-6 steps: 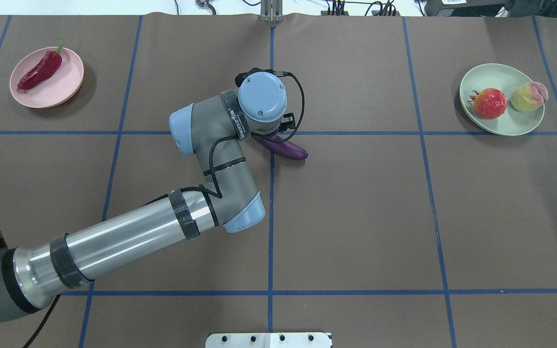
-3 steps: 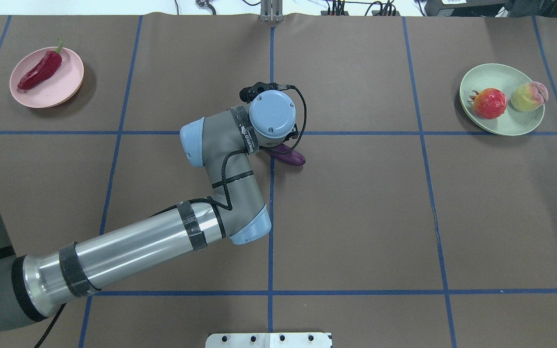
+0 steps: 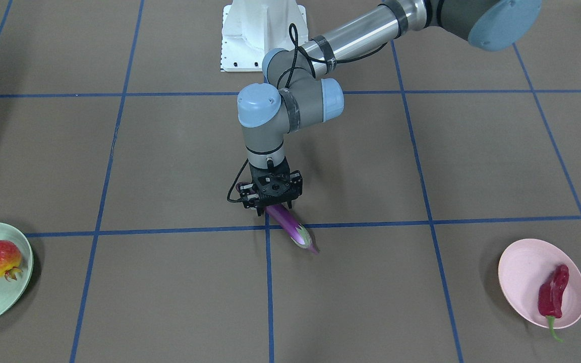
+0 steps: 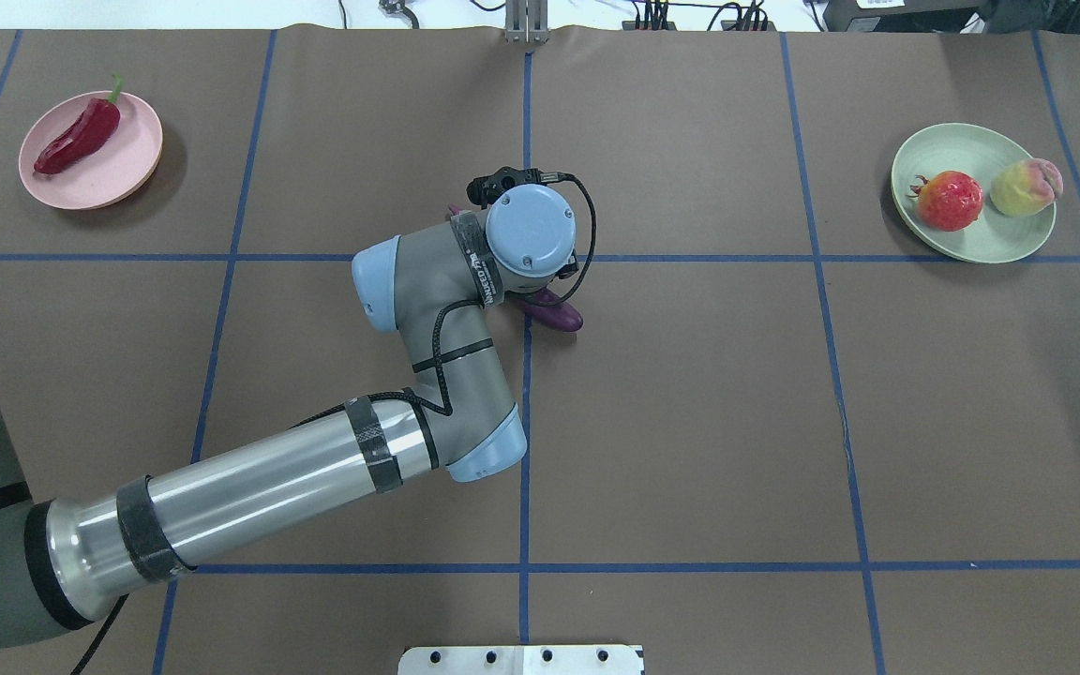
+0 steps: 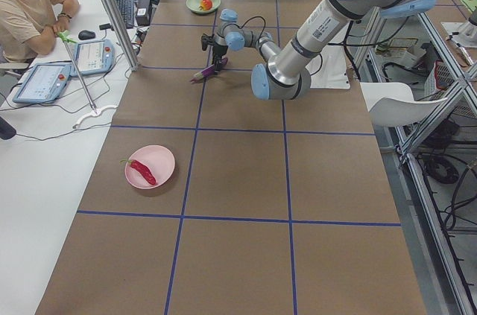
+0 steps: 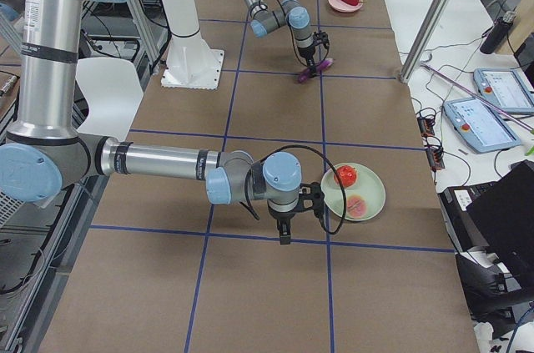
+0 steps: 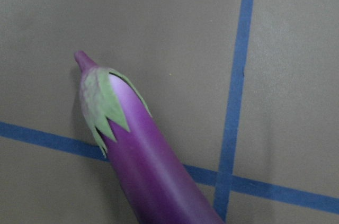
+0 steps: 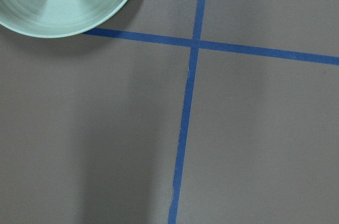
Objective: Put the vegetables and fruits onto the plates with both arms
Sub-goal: 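Grasp the eggplant with the left gripper and lift it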
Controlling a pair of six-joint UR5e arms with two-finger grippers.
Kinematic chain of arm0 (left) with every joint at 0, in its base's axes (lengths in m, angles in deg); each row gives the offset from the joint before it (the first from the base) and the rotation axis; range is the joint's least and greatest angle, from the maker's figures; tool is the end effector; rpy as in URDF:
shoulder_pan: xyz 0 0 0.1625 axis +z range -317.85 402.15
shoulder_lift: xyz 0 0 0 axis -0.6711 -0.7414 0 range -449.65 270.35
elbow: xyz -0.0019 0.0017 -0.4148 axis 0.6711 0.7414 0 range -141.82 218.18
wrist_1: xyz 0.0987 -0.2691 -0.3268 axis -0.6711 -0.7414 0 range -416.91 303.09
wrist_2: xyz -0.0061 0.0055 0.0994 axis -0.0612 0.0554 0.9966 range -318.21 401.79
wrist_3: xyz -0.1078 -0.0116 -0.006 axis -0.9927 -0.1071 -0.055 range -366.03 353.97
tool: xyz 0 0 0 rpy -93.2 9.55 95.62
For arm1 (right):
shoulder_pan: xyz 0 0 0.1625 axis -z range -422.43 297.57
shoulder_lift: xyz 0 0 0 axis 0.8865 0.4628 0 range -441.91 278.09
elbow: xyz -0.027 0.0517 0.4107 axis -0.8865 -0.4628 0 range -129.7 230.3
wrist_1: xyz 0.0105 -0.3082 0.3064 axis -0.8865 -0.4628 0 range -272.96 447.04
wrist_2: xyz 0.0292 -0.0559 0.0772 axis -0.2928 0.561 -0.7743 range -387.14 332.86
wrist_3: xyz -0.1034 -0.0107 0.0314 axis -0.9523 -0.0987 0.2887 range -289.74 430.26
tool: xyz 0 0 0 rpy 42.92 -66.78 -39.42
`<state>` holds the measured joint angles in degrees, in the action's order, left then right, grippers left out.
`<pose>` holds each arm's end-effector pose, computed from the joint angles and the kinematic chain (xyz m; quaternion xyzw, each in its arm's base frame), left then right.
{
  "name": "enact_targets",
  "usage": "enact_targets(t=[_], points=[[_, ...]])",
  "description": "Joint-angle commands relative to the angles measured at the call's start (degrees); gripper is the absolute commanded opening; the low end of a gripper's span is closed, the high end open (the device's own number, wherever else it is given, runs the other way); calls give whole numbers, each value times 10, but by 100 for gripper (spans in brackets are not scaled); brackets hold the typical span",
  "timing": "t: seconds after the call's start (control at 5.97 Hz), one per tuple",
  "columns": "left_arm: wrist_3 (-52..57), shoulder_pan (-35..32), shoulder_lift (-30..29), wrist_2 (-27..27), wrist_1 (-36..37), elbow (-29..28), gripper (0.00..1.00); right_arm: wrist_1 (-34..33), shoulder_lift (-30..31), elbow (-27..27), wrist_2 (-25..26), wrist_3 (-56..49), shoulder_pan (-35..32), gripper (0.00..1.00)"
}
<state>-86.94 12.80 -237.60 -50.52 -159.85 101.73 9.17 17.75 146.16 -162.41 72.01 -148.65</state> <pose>0.6790 -0.5297 0.1740 0.1069 0.3632 -0.1553 0.9124 0.0262 -0.4557 0.6602 0.0484 -0.3866 -0.0442 0.9199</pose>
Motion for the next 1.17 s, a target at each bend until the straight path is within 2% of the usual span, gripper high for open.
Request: enact_targets(t=[0.0,0.34,0.5,0.67,0.84,1.01], points=[[29,-4,-1,-1,1,7,0,0,0,-1,0,0,0,100],[137,-47,26,-8,2,61,0,0,1,-1,0,-1,0,100],[230,-93,85,-22,-4,98,0,0,1,-1,0,0,0,100],[351,-165,145,-91,-18,115,0,0,1,-1,0,0,0,100],[480,-234,218,-115,-101,112,0,0,1,-1,0,0,0,100],[597,-312,270,-195,-148,95,0,0,1,-1,0,0,0,100]])
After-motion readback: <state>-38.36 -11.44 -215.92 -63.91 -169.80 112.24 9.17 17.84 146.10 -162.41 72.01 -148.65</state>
